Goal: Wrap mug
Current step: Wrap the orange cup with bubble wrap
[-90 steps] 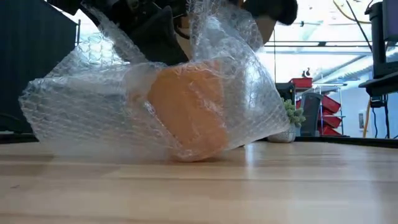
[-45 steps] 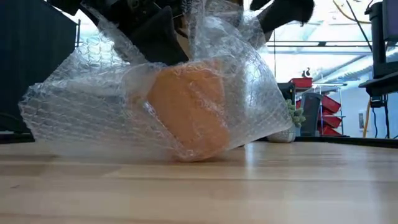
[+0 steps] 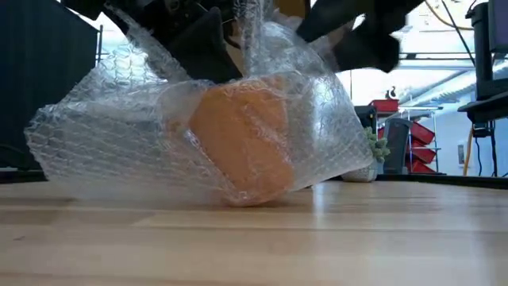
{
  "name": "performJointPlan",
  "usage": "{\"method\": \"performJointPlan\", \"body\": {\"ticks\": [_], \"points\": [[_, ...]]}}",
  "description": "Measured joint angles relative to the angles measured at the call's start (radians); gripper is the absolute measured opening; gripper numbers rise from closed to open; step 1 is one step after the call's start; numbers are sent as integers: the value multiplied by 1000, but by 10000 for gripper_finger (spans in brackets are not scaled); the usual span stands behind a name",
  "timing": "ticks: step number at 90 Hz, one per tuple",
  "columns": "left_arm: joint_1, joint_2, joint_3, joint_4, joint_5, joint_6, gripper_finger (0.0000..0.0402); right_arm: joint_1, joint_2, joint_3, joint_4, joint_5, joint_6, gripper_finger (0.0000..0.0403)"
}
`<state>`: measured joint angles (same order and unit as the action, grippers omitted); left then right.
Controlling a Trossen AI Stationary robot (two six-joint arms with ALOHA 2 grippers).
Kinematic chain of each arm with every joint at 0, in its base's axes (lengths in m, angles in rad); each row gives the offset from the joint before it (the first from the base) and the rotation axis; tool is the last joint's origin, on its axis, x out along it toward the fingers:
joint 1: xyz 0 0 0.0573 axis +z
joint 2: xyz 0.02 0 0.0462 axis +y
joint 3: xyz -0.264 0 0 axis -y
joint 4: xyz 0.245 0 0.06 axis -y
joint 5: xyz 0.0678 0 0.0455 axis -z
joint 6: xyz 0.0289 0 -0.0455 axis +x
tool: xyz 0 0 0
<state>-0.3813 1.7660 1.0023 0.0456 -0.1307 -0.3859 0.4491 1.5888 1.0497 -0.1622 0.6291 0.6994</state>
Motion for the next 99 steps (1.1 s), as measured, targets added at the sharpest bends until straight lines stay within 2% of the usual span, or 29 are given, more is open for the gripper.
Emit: {"method": "performJointPlan", "body": {"ticks": [16, 31, 50, 61, 71, 82, 99], "points": [[0, 0, 0, 0, 0, -1, 0, -84, 90, 73, -60, -169, -43, 276], [0, 0, 0, -2, 0, 0, 0, -104, 161, 129, -78, -258, -69, 276], [2, 0, 0, 0, -1, 0, 0, -126, 224, 243, -249, -289, -76, 276], [7, -1, 2, 5, -5, 1, 0, -150, 277, 255, -264, -361, -46, 276], [10, -2, 19, -4, 1, 3, 0, -162, 303, 257, -303, -375, -14, 276], [-1, -30, 52, -83, 8, 21, 0, -163, 318, 257, -325, -394, 3, 276], [-14, -145, 67, -207, 1, 30, 0, -153, 319, 254, -343, -398, -4, 276]]}}
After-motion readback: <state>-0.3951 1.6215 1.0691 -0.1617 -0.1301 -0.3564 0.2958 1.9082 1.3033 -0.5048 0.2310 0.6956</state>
